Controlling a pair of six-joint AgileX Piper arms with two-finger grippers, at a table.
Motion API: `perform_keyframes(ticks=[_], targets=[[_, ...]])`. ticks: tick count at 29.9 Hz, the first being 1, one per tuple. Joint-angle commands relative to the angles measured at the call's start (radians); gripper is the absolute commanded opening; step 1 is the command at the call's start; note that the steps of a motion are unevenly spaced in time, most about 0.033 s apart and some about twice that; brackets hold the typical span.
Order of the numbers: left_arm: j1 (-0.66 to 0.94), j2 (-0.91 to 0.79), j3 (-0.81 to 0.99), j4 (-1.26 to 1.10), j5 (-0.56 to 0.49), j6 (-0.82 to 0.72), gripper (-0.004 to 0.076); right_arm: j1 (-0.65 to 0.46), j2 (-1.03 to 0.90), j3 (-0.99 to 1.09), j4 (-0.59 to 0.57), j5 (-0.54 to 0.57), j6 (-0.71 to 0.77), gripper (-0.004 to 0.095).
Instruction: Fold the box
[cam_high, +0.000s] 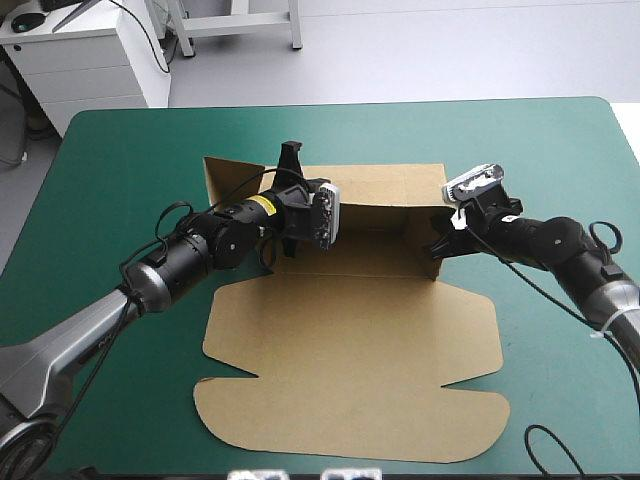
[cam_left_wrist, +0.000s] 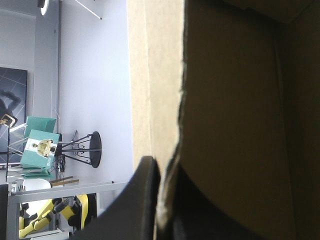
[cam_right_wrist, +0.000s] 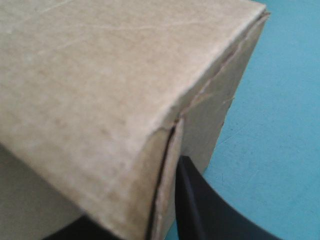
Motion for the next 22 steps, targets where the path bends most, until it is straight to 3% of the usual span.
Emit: perform_keyframes(ticks=[1,3,6,9,12,14,22], targets=[[-0.009,-0.028,-0.016,-0.019,0.123,-0.025,-0.0006,0.005,-0.03,-0.035,0.045,0.055,-0.008,-0.0015],[-0.009,-0.028,-0.016,-0.019,0.161,-0.025,-0.0002,0.005,-0.03,-0.035,0.045,0.056,-0.008,-0.0018],[-0.009,-0.028,-0.016,-0.021,0.2,-0.025,0.0067,0.005,-0.03,-0.035,0.045,0.001,0.032,-0.0018],[-0.009,-0.035,-0.016,-0.021,0.226,-0.035,0.0237,0.005,-0.03,-0.035,0.045,-0.052,0.058,-0.0018],[-0.009,-0.056,-0.016,-0.042,0.233,-0.051,0.048,0.005,-0.03,-0.035,0.045,-0.079,0.074,-0.0017],[-0.011,-0.081,-0.016,-0.067,0.231,-0.062,0.0586,0.005,-0.03,-0.035,0.045,-0.087,0.083,-0.0017],[-0.096,-0.2,-0.016,-0.049,0.254,-0.076,0.0606,0.005,-0.03,-0.035,0.045,-0.113,0.101,-0.0018]])
